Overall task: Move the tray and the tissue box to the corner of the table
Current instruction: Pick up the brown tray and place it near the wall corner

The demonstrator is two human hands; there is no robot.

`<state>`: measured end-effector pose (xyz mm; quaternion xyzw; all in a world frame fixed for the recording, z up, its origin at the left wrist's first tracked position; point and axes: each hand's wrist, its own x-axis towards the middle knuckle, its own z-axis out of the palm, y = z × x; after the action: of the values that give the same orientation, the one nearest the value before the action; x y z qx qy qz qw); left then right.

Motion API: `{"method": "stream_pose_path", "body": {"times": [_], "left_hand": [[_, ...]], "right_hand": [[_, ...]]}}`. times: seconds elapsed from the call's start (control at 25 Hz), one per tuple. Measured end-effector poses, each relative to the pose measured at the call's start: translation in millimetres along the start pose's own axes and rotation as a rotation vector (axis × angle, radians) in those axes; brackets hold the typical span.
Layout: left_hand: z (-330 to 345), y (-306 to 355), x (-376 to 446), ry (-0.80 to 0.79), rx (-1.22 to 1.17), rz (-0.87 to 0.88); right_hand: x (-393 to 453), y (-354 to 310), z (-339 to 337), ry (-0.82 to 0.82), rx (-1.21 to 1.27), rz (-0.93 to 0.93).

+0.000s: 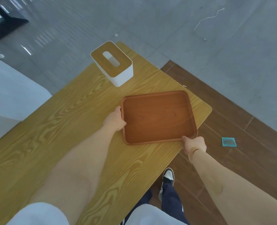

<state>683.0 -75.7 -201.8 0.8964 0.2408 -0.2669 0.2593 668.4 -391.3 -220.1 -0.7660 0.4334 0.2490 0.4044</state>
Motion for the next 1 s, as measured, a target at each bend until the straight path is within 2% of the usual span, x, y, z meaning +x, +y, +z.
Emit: {"method": "stream_pose_path", "body": {"times": [0.2,0.52,0.64,0.8,1.0], "left_hand": [[-2.8,-8.3,-17.4,0.004,-0.254,-0.004],[-25.9,-39.2,-105.2,0.22,-0.617,0.087],[-32.4,-58.3,-142.4,0.339,-0.726,0.085],[-32.5,-85.5,-193.2,0.538,-0.732,0.021],[-19.7,-128.8,-263.3,0.627,-0.839,-0.1]], "right_hand": [[-21.1,-10.4,-9.6,-0.035,0.183,0.001],[-84.7,-31.3,-41.0,-0.22,0.31,-0.25],[-110.9,-37.2,-46.8,-0.3,0.278,-0.374],[-136.1,-34.4,-39.4,-0.385,0.21,-0.496],[-163.6,-25.2,-16.4,-0.526,0.11,-0.615]]}}
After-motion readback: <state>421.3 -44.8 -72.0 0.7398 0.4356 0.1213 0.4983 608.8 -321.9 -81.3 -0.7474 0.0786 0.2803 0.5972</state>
